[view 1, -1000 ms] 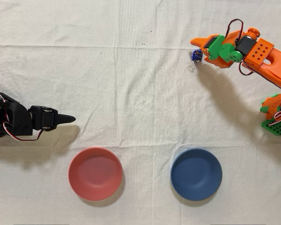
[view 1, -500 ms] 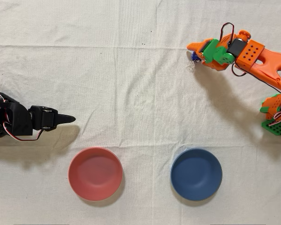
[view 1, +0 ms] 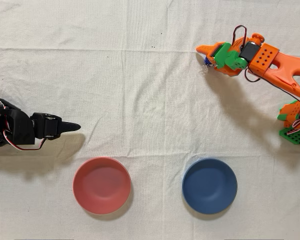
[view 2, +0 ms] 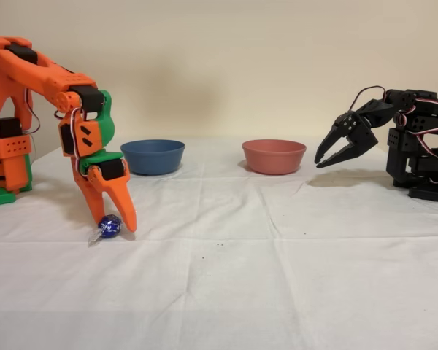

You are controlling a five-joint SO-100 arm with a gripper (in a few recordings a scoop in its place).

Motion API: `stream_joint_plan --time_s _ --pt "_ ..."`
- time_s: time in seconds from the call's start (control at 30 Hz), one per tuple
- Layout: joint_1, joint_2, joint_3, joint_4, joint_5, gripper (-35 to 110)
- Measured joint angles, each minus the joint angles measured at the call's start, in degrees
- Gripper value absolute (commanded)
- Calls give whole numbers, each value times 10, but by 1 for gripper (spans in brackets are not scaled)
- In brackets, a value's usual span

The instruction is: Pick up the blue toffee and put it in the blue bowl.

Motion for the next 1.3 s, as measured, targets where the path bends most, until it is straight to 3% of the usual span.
stream_joint_plan --time_s 0.23,0.77,1.3 --pt "0 -8 -12 0 -6 40" --pt "0 -8 -11 -4 -12 14" --pt "3 43 51 -13 -32 14"
